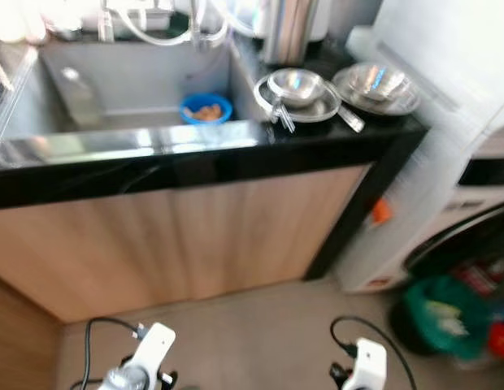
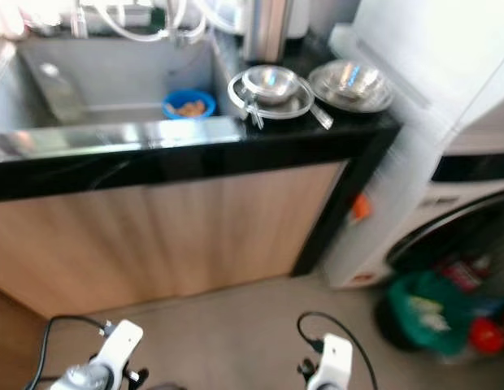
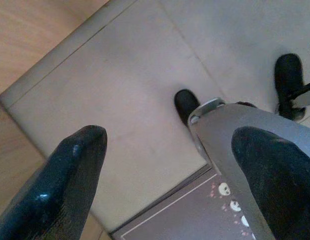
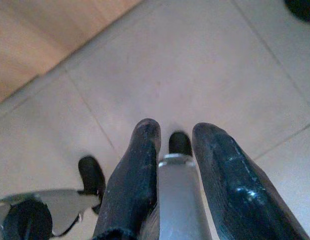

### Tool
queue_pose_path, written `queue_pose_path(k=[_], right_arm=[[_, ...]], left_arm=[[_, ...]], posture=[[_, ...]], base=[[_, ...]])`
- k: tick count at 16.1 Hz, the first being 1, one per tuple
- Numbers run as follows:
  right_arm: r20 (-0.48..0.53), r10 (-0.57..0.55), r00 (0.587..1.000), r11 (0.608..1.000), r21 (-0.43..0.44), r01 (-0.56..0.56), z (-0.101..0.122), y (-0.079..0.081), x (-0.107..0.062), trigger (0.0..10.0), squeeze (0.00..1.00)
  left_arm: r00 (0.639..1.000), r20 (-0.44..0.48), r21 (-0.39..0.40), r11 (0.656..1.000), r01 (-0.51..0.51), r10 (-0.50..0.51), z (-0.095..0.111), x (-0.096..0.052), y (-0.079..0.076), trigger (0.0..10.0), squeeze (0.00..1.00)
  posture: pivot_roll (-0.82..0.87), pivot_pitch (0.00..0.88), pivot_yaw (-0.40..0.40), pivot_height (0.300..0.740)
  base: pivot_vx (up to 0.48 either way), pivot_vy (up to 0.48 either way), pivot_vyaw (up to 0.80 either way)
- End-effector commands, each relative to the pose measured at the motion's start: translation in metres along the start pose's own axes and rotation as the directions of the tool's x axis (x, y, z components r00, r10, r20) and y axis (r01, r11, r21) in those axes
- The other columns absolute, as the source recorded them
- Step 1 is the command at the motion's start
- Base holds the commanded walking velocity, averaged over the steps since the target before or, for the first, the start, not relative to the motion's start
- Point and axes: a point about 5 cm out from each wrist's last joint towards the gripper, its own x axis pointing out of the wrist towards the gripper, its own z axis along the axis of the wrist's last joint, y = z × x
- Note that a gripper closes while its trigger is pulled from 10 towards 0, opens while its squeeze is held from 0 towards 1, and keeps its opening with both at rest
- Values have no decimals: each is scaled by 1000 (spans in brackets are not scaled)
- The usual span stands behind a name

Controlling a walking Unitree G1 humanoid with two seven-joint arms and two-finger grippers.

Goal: Kitchen organization

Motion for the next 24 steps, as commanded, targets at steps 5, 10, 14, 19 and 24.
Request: queue_pose_path(k=[5,10,14,19,24], right_arm=[[-7,-28,1000,1000,-14,28,-2,-10,-2,10000,0],[-3,-28,1000,1000,-11,27,0,-10,-2,10000,0],[-6,-24,1000,999,-29,24,0,-10,-1,10000,0],[-6,-26,1000,999,-20,25,0,-10,-1,10000,0],[-6,-26,1000,999,-20,26,0,-10,-1,10000,0]], left_arm=[[1000,-4,12,1000,26,-26,0,1,-9,10000,0],[1000,-2,12,1000,26,-26,1,2,-9,10000,0],[1000,-3,17,1000,22,-22,1,2,-8,10000,0],[1000,1,-6,1000,18,-18,1,2,-8,10000,0],[1000,1,-8,1000,18,-18,1,2,-8,10000,0]], posture=[[231,119,-90,736],[231,118,-90,736],[230,123,-88,736],[234,121,-92,736],[234,121,-92,736]], base=[[0,298,0],[0,299,0],[0,148,0],[0,0,0],[0,0,0]])
